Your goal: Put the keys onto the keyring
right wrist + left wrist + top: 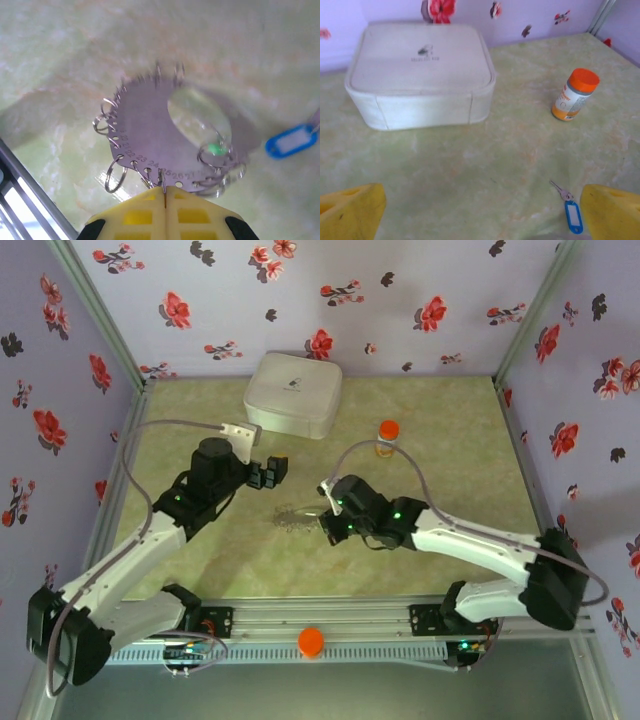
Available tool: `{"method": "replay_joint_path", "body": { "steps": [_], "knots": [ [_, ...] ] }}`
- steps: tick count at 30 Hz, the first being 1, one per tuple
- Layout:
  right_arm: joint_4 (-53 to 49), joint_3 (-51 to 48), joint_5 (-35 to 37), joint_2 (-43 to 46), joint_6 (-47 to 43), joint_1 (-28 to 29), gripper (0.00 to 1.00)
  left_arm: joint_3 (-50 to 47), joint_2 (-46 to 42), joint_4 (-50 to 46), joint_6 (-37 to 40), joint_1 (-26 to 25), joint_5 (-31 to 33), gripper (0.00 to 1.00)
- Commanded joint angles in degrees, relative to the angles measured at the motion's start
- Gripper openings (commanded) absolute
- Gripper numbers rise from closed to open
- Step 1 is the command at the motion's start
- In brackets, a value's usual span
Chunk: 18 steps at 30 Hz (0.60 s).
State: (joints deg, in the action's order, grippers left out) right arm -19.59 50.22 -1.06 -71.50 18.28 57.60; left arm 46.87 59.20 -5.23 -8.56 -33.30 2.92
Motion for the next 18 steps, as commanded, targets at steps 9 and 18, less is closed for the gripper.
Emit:
{"method": "replay_joint_path", "body": {
  "steps": [9, 18],
  "knots": [
    [0.0, 1.3, -9.3, 6.7, -25.2, -7.7, 0.00, 2.9, -3.1, -11.1, 22.7, 1.2, -15.0, 0.67],
    [1.4, 1.8, -18.0, 6.9, -33.0, -7.9, 0.00, -6.5, -3.3, 3.7, 23.9, 0.9, -36.3, 0.42]
  ]
}}
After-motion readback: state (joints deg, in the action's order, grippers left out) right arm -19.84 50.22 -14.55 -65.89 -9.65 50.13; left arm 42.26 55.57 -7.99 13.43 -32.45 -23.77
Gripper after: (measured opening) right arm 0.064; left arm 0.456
